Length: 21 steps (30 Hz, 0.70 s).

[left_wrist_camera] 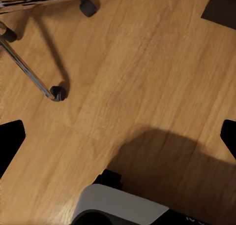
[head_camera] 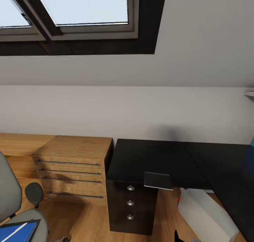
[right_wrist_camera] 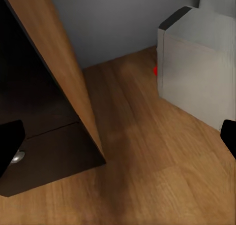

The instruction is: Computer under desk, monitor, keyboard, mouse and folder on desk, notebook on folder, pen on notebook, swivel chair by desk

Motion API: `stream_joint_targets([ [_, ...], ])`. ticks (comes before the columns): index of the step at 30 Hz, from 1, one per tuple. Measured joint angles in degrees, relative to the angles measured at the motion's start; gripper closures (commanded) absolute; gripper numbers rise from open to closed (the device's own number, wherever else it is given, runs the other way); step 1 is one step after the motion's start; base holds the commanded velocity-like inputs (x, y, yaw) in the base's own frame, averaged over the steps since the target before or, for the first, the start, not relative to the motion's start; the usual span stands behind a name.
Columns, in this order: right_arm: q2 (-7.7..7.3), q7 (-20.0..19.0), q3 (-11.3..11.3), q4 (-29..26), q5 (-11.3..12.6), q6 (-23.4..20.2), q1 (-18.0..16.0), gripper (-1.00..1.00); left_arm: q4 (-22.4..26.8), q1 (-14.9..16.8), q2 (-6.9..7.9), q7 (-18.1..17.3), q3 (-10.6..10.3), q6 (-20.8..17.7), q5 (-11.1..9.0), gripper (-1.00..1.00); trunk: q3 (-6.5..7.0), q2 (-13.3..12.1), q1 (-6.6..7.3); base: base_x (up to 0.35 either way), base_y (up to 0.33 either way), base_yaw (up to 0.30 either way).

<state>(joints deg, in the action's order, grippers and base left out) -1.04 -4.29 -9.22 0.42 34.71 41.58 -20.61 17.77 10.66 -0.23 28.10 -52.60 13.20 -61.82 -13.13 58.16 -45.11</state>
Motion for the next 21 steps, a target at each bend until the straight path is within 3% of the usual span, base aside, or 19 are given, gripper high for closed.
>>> stream_joint_targets([
  [7,-1.50,0.29,0.08,0.13,0.06,0.03,-0.01,-1.00,-0.91,-0.01,-0.29,0.02,-0.46,3.61,0.13,-1.00,-0.05,0.00,0.00,0.000,0.000,0.053],
  [14,-1.43,2.45,0.04,0.12,-0.05,0.00,0.00,-1.00,-0.91,0.00,-0.34,-0.13,-0.57,3.76,0.25,-1.00,-0.52,0.00,0.00,0.000,0.000,0.178],
  [21,-1.41,2.54,-0.05,0.14,-0.15,0.00,0.00,-1.00,-1.89,0.00,-0.38,-4.98,-0.57,3.86,0.09,-1.00,-1.02,0.00,0.00,0.000,0.000,0.173],
])
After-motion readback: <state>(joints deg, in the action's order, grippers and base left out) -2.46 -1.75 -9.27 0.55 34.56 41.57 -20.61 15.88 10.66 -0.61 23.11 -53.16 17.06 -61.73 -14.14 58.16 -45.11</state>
